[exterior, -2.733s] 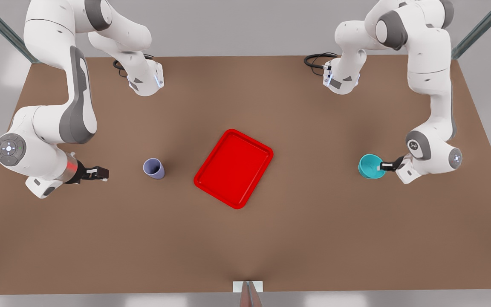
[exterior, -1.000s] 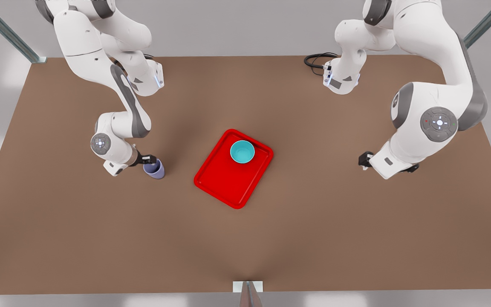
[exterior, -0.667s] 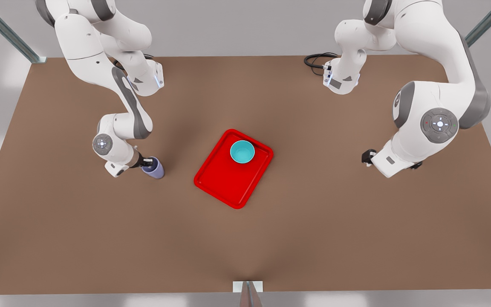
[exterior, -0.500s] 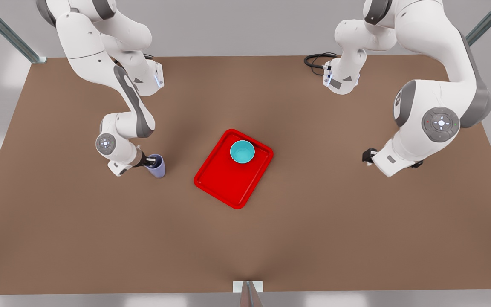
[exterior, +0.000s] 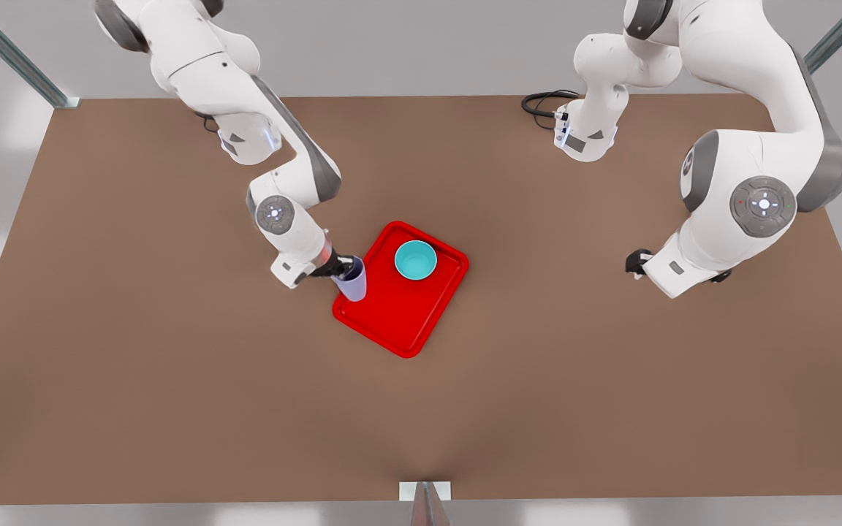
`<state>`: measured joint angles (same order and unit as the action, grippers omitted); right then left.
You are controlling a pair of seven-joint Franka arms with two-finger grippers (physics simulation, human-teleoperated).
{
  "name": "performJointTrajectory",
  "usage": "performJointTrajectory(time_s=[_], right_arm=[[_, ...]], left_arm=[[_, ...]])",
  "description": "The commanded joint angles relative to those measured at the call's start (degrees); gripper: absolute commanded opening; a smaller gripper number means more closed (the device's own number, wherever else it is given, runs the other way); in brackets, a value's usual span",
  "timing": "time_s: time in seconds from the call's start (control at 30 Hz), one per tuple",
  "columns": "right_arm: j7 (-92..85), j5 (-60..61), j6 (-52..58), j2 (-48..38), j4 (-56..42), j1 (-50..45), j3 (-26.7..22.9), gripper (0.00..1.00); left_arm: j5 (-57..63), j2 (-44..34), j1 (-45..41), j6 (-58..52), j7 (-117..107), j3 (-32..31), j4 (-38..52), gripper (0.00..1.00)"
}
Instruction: Place the bowl on the tray with the left arm and the cup on the tray with the right arm
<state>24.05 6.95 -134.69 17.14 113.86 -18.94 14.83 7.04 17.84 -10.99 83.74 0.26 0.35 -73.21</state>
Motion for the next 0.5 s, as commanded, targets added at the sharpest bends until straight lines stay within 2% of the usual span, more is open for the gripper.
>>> performJointTrajectory(time_s=[0.0,0.13,0.37,0.43,0.47], right_arm=[[2.23,-0.89,0.48,1.67,-2.67,-0.57,-0.07,0.21],[7.86,-0.98,2.14,10.81,-12.69,-5.40,-0.68,0.21],[8.12,-1.59,2.50,12.48,-12.00,-6.28,-1.65,0.21],[8.47,-1.51,2.68,13.01,-11.65,-6.28,-2.09,0.44],[9.00,-1.51,2.68,13.19,-11.56,-6.28,-2.09,0.45]], left_arm=[[-0.01,0.08,0.01,0.02,-0.09,0.00,0.00,1.00],[-0.01,0.26,0.01,0.02,0.00,0.00,-0.09,1.00],[-0.01,0.17,0.01,0.02,-0.18,0.00,-0.09,1.00],[-0.10,0.17,0.01,0.02,-0.18,0.00,-0.09,1.00],[-0.10,0.17,0.01,-0.07,-0.18,0.00,-0.09,1.00]])
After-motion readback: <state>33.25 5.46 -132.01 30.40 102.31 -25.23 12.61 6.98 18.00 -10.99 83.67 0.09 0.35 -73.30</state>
